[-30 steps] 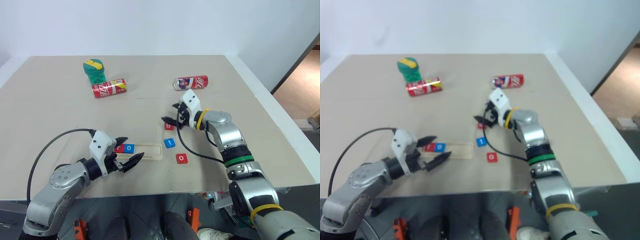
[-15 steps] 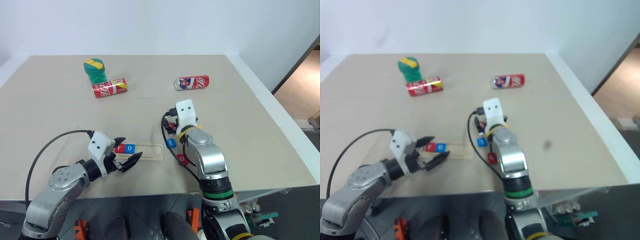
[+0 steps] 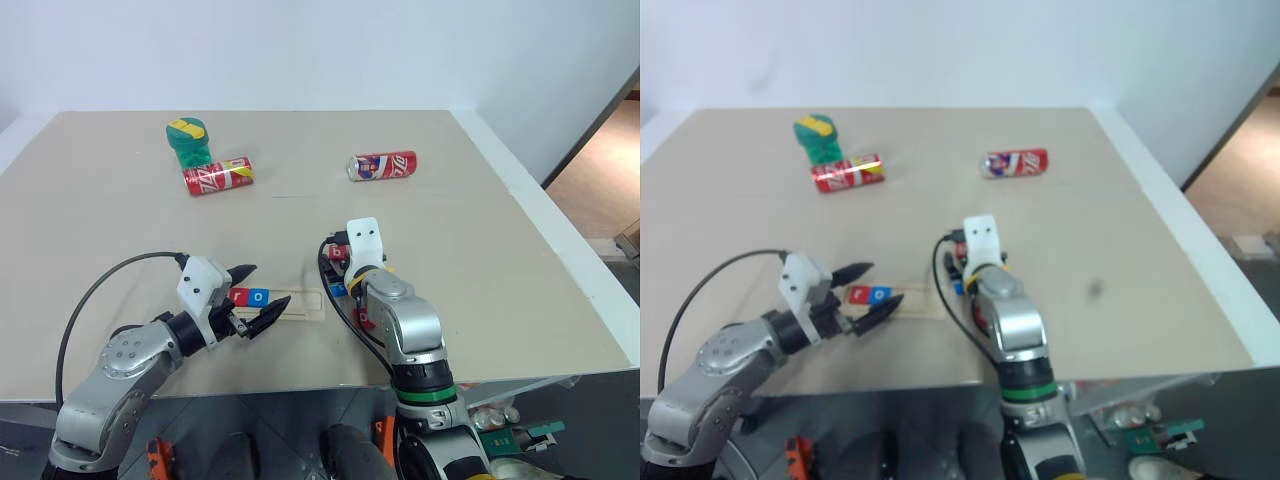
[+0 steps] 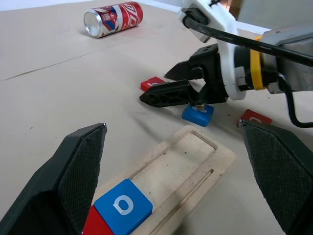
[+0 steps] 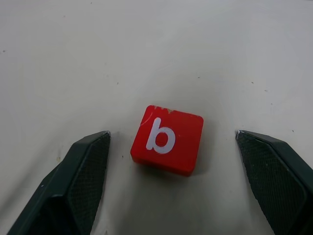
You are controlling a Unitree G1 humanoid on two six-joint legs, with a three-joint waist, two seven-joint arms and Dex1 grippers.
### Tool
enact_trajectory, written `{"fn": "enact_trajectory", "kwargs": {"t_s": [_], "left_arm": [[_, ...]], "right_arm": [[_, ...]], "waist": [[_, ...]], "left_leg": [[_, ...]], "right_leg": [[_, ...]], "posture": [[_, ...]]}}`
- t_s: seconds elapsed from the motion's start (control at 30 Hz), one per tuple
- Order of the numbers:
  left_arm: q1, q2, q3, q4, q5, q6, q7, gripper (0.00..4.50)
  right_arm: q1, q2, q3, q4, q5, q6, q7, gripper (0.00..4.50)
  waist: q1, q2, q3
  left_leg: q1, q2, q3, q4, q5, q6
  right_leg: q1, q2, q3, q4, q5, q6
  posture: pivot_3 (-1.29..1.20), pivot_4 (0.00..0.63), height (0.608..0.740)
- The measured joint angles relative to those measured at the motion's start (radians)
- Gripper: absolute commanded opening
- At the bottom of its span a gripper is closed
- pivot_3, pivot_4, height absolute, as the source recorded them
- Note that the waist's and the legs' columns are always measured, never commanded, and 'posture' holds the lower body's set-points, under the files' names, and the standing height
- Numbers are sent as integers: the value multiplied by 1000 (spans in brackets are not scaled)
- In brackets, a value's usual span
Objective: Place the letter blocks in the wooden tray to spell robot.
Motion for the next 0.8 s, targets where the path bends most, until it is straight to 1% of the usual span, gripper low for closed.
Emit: {"fn": "enact_trajectory", "kwargs": {"t_s": [0.1, 0.13, 0.2, 0.23, 0.43, 0.47, 0.57, 0.7, 0.8], "left_arm": [[3, 0, -1, 0, 2, 0, 1, 4500], [3, 0, -1, 0, 3, 0, 1, 4500], [11, 0, -1, 0, 5, 0, 2, 4500], [15, 1, -1, 0, 5, 0, 2, 4500], [36, 18, -5, -2, 11, 0, 1, 4500], [41, 21, -6, -4, 11, 0, -1, 4500], [44, 26, -6, -5, 12, 0, -2, 4500], [35, 45, -11, -1, 12, 0, -24, 4500], [14, 52, -19, 6, 12, 0, -32, 4500]], "right_arm": [[-12, -1, -6, 28, 2, -24, -14, 2325], [-15, -1, -7, 34, 2, -26, -15, 2058], [-19, -1, -7, 39, 8, -29, -17, 1341], [-18, -1, -7, 37, 9, -27, -17, 1206], [35, -18, -2, -69, 20, 33, -25, 1207], [74, -32, 1, -143, 25, 72, -22, 1207], [122, -55, 2, -239, 33, 134, -11, 1207], [211, -152, -2, -479, 72, 275, 44, 1207], [251, -166, -13, -554, 89, 336, 53, 1207]], "waist": [[-1, 0, 0], [-1, 0, 0], [-1, 0, 0], [-1, 0, 0], [-1, 0, 0], [0, 0, 0], [2, 0, 0], [3, 0, 0], [3, 0, 0]], "left_leg": [[0, 0, 0, 0, 0, 0], [0, 0, 0, 0, 0, 0], [0, 0, 0, -1, 0, 0], [0, 1, 0, -1, 0, 0], [-1, -1, -2, -3, 0, 0], [-1, -1, -2, -3, 0, 0], [-2, -3, -2, -4, 0, 0], [-4, -4, -5, -4, 0, 0], [-3, -4, -7, -4, 0, 0]], "right_leg": [[0, 0, 0, 0, 0, 0], [0, 0, 0, 0, 0, 0], [0, 0, 0, 0, 0, -1], [0, 0, 0, 0, 0, -1], [-1, 0, -1, 0, -2, 1], [-1, -1, -1, 0, -3, 1], [-2, -2, -1, 0, -4, 1], [-2, -4, -3, -1, -5, 2], [-2, -3, -5, 0, -5, 1]], "posture": [[0, 150, 740], [0, 150, 740], [0, 150, 740], [0, 150, 740], [0, 150, 740], [0, 150, 740], [0, 150, 740], [0, 150, 740], [0, 150, 740]]}}
